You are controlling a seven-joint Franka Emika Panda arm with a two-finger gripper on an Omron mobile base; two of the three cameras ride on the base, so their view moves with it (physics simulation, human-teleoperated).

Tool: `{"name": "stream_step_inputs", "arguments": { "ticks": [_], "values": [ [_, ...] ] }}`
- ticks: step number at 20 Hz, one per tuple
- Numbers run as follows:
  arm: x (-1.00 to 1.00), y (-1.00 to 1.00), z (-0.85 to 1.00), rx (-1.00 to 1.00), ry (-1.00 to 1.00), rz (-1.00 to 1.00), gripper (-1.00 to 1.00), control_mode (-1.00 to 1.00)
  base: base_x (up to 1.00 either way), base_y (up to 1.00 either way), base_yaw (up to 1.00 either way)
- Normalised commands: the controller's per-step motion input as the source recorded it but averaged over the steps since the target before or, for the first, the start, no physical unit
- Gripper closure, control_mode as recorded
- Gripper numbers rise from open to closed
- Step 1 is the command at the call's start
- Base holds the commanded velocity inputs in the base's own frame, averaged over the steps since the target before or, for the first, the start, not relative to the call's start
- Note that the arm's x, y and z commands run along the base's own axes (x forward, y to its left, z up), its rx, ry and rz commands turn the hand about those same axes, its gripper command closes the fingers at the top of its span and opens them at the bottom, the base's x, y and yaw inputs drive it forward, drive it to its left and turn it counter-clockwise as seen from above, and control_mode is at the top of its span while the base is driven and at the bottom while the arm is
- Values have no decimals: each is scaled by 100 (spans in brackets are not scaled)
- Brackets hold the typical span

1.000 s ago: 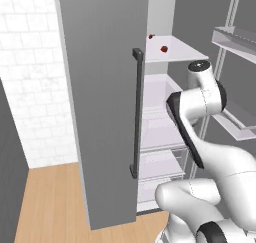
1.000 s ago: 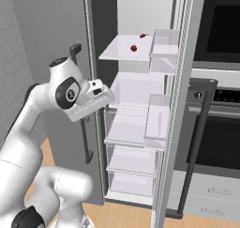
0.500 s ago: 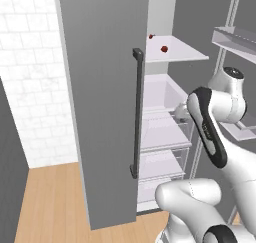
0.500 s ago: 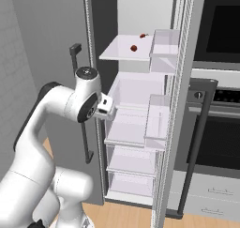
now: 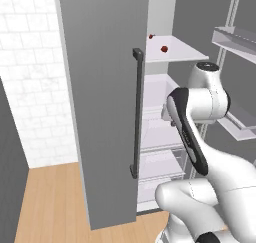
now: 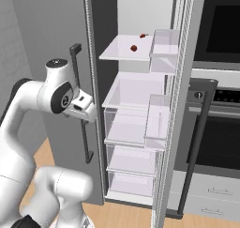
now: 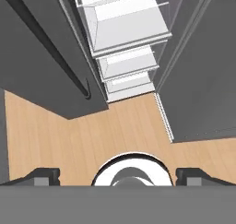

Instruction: Take the strawberry from the fridge and place it on top of the pancake, located on the dining counter.

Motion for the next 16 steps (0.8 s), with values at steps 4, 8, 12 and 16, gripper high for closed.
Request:
{"name": "stream_step_inputs", "arguments": {
  "ticks": [4,8,12,16],
  "values": [
    [-38,41,-2,-4,18,4,-100,-100,0,0,0],
    [-68,11,-26,1,-22,4,-100,-100,0,0,0],
    [-65,6,-24,0,-24,2,-100,-100,0,0,0],
    [-29,-2,-3,1,-9,3,-100,-100,0,0,0]
  ]
}}
